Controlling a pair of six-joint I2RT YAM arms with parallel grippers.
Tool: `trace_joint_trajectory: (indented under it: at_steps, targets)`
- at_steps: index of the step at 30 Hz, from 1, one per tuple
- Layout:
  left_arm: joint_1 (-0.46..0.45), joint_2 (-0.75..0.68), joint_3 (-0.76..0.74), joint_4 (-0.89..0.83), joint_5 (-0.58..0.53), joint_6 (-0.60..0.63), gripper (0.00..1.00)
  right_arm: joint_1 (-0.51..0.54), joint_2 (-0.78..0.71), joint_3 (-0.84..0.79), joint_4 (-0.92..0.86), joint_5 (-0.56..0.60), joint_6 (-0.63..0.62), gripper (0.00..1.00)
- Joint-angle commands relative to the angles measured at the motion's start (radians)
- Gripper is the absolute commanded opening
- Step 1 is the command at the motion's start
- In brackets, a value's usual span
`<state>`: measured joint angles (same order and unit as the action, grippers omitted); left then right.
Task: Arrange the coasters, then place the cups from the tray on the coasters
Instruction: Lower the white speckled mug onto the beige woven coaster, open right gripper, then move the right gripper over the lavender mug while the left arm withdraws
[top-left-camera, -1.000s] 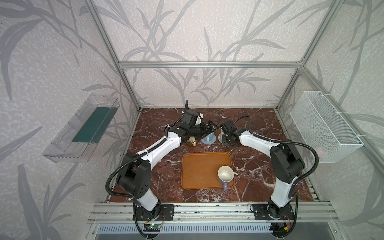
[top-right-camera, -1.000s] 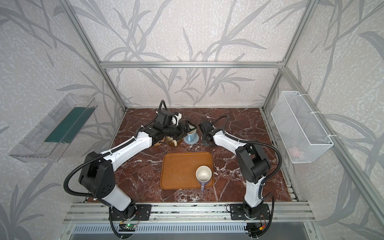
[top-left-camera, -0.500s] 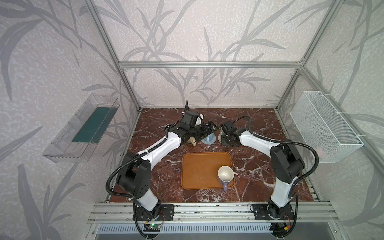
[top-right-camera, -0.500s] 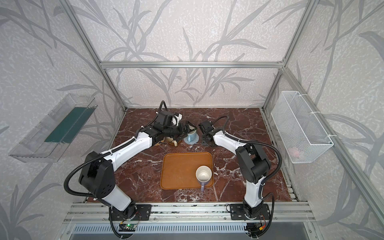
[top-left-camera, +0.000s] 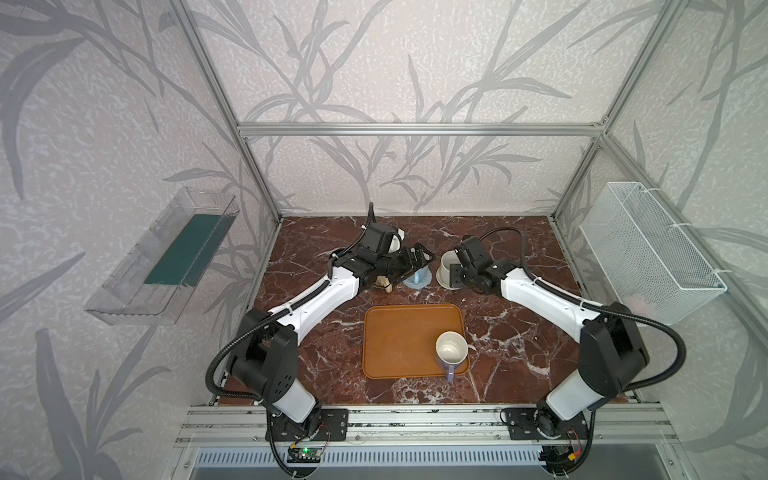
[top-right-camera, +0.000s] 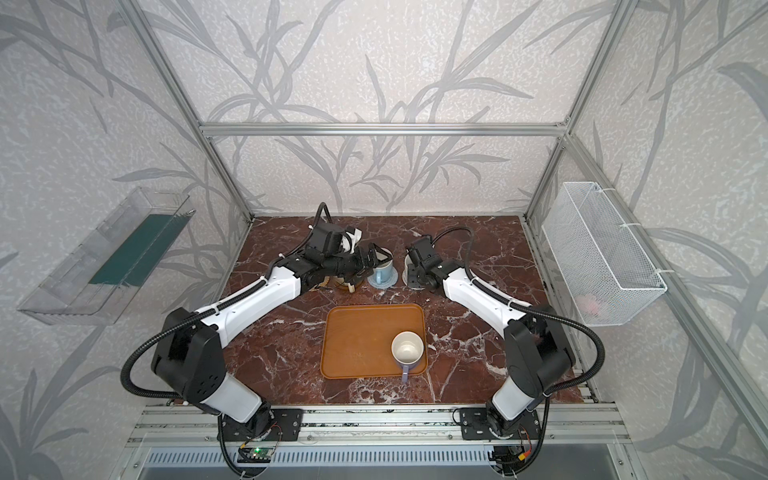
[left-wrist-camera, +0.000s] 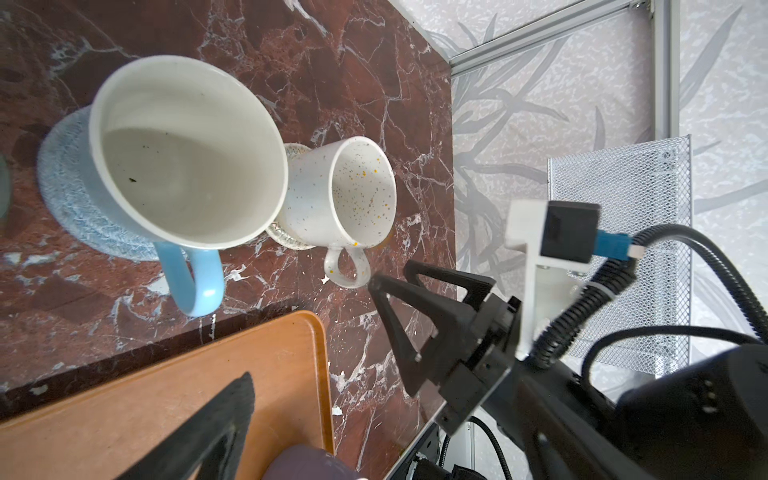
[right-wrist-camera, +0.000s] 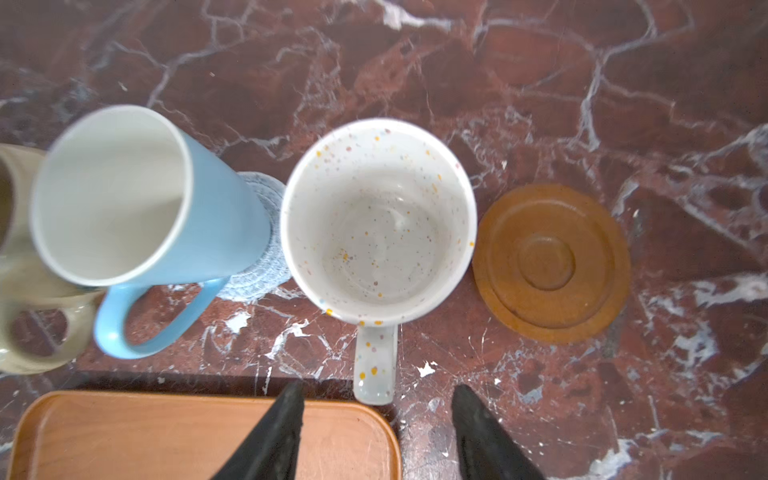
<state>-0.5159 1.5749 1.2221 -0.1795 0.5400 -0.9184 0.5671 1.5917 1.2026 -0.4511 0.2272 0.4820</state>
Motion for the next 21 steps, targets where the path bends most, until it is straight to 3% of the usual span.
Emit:
trace_joint_trajectory:
  at_steps: [1,6,7,8,14,16,21]
  targets:
    - [0.0,-0.065,-0.022,-0.016,-0.033,-0.004,0.99,0.031,-0.071,-0.014,-0.028,0.042,-0.098,0.68]
    - [0.0,-0.107,-0.058,-0.022,-0.047,-0.006,0.99,0.068,-0.217,-0.068,-0.068,0.116,-0.127,0.69]
    - [0.0,-0.117,-0.067,-0.022,-0.05,-0.007,0.99,0.078,-0.249,-0.085,-0.064,0.138,-0.127,0.73]
    - [0.0,-0.129,-0.078,-0.023,-0.058,-0.01,0.99,0.087,-0.289,-0.11,-0.045,0.146,-0.148,1.0]
    - [-0.002,-0.205,-0.116,-0.087,-0.116,0.009,0.99,0.099,-0.343,-0.153,-0.139,0.251,-0.293,0.99]
    - [-0.001,-0.221,-0.127,-0.103,-0.117,0.018,0.99,0.097,-0.347,-0.163,-0.178,0.279,-0.283,0.99]
    - [-0.013,-0.284,-0.157,-0.165,-0.074,0.035,0.99,0.085,-0.402,-0.172,-0.252,0.132,-0.246,0.99]
